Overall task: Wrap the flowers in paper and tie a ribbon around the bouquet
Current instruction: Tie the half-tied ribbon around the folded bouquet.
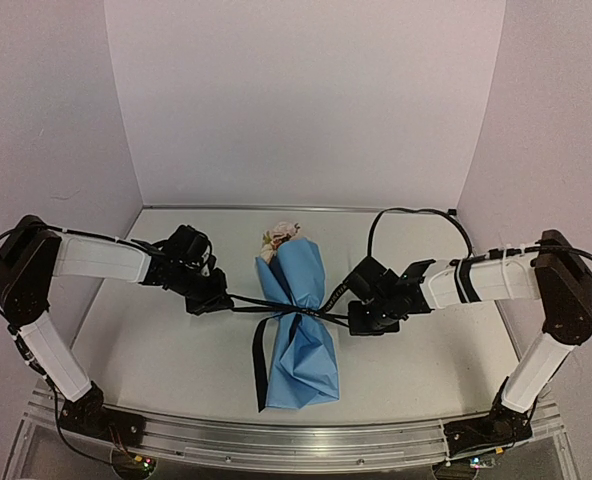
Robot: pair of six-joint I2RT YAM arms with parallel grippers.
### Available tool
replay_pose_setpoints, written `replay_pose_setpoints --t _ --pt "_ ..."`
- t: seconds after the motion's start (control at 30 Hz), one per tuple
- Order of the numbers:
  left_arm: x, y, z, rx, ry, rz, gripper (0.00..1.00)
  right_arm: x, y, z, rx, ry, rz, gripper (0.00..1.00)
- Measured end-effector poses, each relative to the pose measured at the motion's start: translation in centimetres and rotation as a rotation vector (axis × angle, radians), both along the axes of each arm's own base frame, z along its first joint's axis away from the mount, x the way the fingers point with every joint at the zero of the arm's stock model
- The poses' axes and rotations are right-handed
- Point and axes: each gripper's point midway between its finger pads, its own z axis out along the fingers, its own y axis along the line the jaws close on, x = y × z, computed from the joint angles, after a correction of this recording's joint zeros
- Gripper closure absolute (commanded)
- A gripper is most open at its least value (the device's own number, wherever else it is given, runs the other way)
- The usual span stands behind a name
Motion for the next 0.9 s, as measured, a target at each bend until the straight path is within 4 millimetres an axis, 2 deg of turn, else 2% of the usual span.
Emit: replay_pose_setpoints --t 0.9 --pt "0.29 0.48 0.11 -0.043 0.02 0.002 1.0 -0.25 -0.28 -0.94 0.035 0.013 -0.047 1.0"
